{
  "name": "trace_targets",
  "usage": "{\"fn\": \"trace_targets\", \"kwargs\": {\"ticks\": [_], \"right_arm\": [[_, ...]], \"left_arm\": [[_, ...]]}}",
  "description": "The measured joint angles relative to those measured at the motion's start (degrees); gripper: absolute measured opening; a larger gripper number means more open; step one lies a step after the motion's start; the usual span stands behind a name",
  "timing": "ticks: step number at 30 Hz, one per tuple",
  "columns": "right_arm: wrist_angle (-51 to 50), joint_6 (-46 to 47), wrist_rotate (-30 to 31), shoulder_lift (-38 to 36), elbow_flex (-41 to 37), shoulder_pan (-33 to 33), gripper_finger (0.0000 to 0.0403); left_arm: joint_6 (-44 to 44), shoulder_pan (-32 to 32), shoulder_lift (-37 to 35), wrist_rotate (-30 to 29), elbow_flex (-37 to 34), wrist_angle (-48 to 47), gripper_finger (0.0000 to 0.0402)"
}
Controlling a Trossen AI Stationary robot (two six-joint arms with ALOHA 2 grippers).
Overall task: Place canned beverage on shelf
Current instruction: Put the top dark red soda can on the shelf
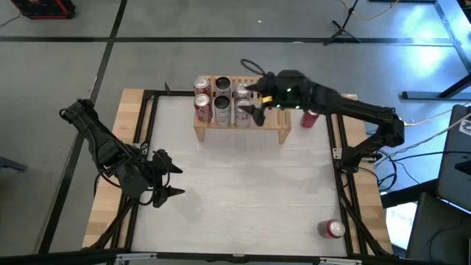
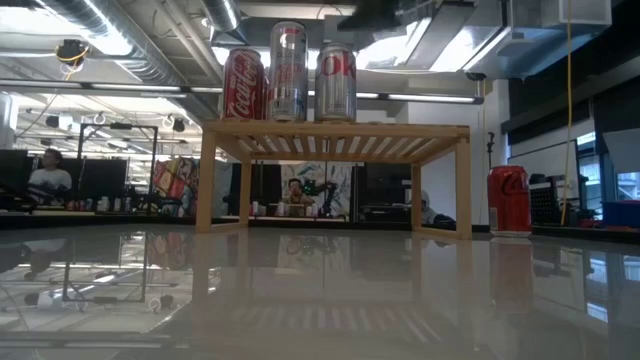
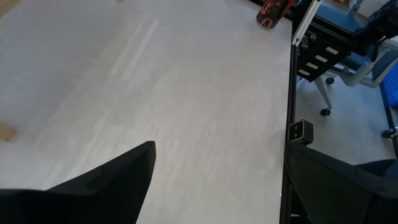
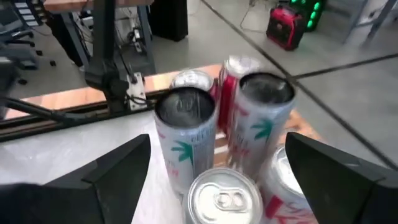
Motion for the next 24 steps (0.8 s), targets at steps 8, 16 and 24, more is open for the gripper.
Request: {"fn": "trace_targets", "kwargs": {"ticks": [8, 16, 24], "right_arm": [[-14.5, -3.2, 3.5, -6.0, 7.4, -1.5, 0.0362], [-31.2, -3.0, 5.2, -13.2, 7.4, -7.8, 0.0362], [-46.2, -2.9, 5.2, -16.0, 7.3, -18.8, 0.0362]], "left_arm": [[0.2, 0.0, 0.0, 0.0, 0.0, -0.3, 0.0351], [0.2, 0.0, 0.0, 0.0, 0.0, -0.3, 0.0351], [0.2, 0.0, 0.0, -1.3, 0.0, -0.3, 0.0351]]}}
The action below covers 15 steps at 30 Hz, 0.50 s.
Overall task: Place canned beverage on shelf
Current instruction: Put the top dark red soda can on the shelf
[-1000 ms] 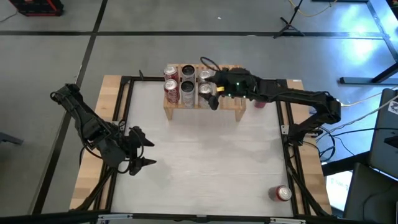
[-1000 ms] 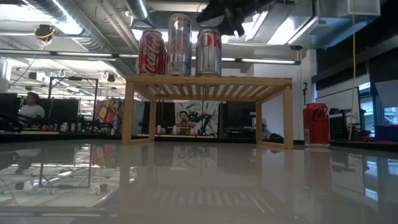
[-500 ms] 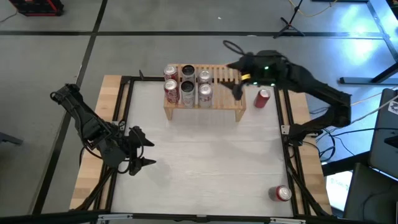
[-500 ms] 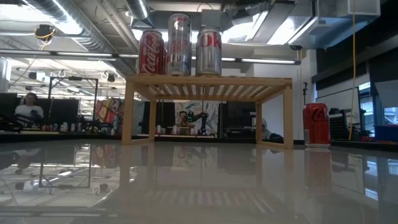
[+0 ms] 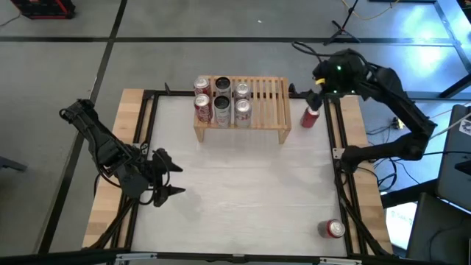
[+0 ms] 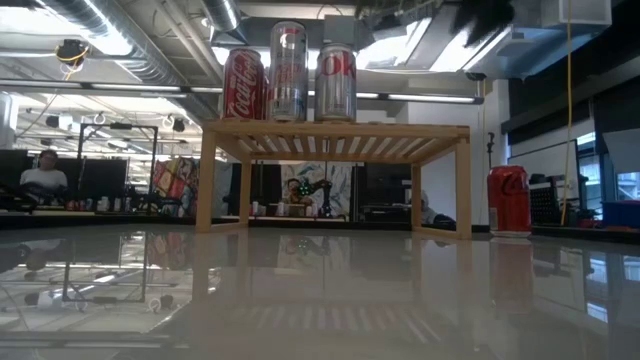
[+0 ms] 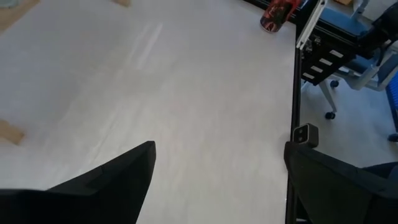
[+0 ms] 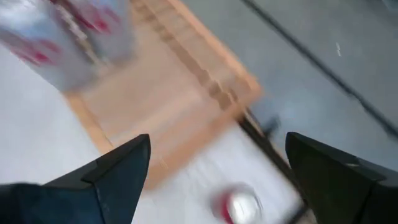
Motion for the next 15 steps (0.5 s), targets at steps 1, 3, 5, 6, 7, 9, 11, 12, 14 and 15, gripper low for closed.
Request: {"fn": "trace_targets", "kwargs": {"ticks": [1, 3, 5, 6, 7, 9, 11, 12, 14, 15], "right_arm": [[-2.4, 0.0, 0.0, 0.0, 0.0, -1.7, 0.0362], [-5.6, 0.0, 0.0, 0.4, -0.5, -5.6, 0.0362], [-5.9, 0.8, 0.0, 0.3, -2.4, -9.1, 0.0362], [-5.9, 1.5, 0.0, 0.3, -3.6, -10.7, 0.0362], [-5.9, 1.8, 0.0, 0.4, -5.0, -12.2, 0.0362], [-5.8, 1.9, 0.0, 0.4, -8.1, -14.7, 0.0362], [-6.0, 1.9, 0.4, 0.4, -11.4, -16.2, 0.0362], [-5.8, 1.9, 0.3, 0.4, -13.1, -16.6, 0.0362], [-4.4, 2.5, 0.4, 0.4, -16.5, -16.9, 0.0362], [-3.1, 3.5, 0.9, 0.4, -18.1, -16.9, 0.0362]], "left_arm": [[0.0, 0.0, 0.0, -0.4, 0.0, 0.0, 0.0351], [0.0, 0.0, 0.0, -0.8, 0.0, 0.0, 0.0351], [0.0, 0.0, 0.0, -1.6, 0.0, 0.0, 0.0351], [0.0, 0.0, 0.0, -2.0, 0.0, 0.0, 0.0351], [0.0, 0.0, 0.0, -2.1, 0.0, 0.0, 0.0351], [0.0, 0.0, 0.0, -2.2, 0.0, 0.0, 0.0351], [0.0, 0.0, 0.0, -2.2, 0.0, 0.0, 0.0351], [0.0, 0.0, 0.0, -2.2, 0.0, 0.0, 0.0351], [-0.1, 0.0, 0.0, -2.7, 0.0, 0.3, 0.0351], [-0.2, 0.0, 0.0, -3.3, 0.0, 0.4, 0.0351]]}}
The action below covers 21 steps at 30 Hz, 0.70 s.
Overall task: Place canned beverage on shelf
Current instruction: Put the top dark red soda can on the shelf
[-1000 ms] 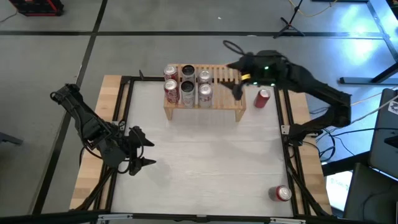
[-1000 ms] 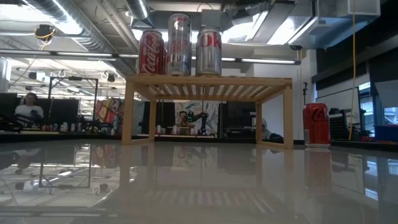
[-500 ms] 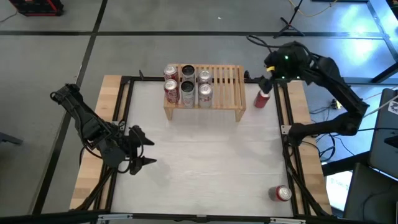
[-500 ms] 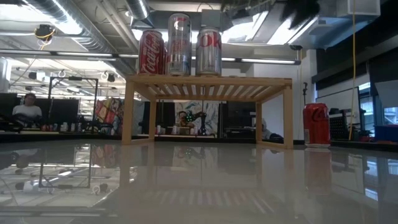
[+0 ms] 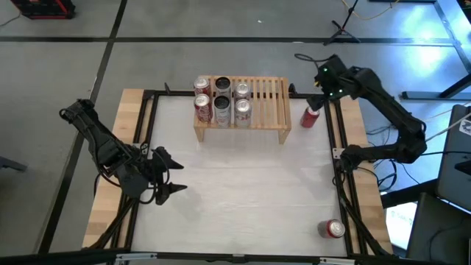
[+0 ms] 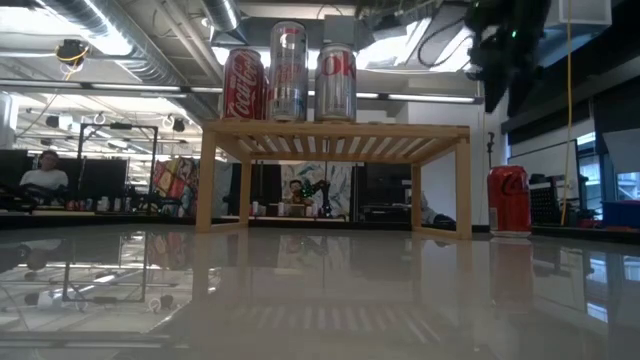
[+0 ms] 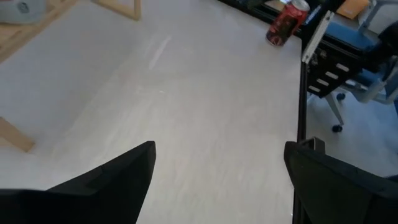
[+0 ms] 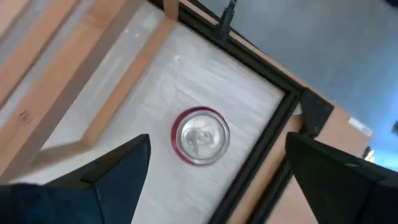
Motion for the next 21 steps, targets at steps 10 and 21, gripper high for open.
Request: {"fn": "trace_targets", "kwargs": {"ticks": [10, 21], "right_arm": [[6.9, 5.9, 3.7, 5.2, -9.1, 0.0, 0.0362], [6.0, 5.8, 4.6, 13.1, -9.3, 0.0, 0.0362]], "left_arm": [[0.0, 0.0, 0.0, -2.7, 0.0, 0.0, 0.0351], [0.1, 0.3, 0.0, -3.2, 0.0, -0.1, 0.0351]]}}
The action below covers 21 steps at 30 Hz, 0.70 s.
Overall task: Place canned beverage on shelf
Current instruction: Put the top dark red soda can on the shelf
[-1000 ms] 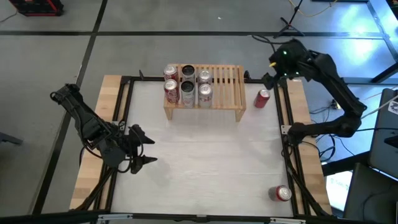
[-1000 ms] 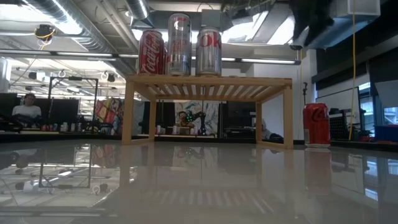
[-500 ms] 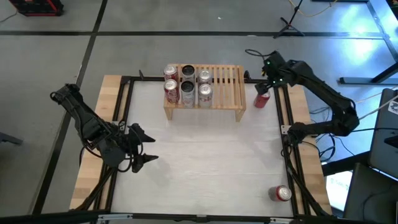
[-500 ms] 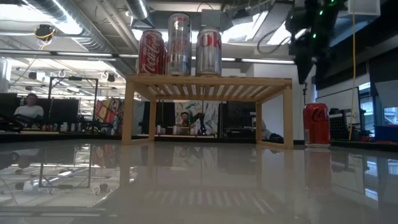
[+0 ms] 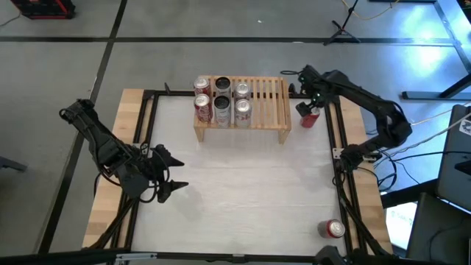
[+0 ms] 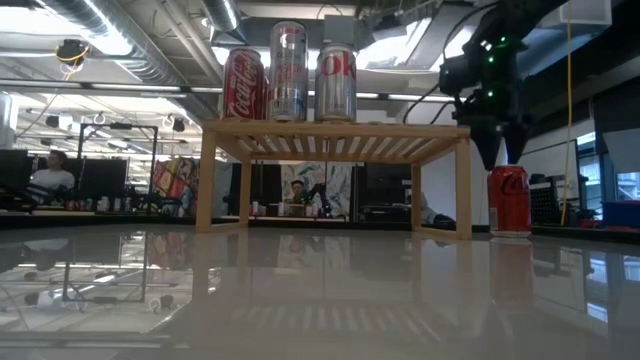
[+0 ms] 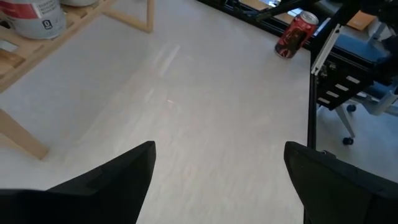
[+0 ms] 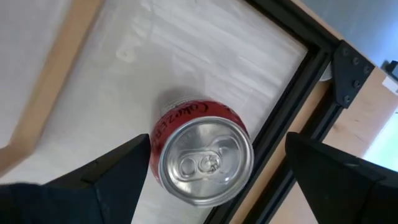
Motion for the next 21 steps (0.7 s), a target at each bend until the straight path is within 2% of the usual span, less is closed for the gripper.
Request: {"fn": "trace_targets", "kwargs": {"ticks": [8, 17, 21], "right_arm": [[-0.4, -0.2, -1.9, 2.4, -0.3, -2.5, 0.0362], [0.5, -0.1, -8.6, 2.5, -4.9, -4.7, 0.0361], [0.9, -0.2, -9.3, 2.5, -5.1, -4.7, 0.0332]], "left_arm": [[0.1, 0.0, 0.0, 0.1, 0.0, 0.0, 0.0351], [0.2, 0.1, 0.0, 0.1, 0.0, -0.1, 0.0351], [0.3, 0.6, 0.0, -0.1, 0.0, -0.1, 0.0351]]}}
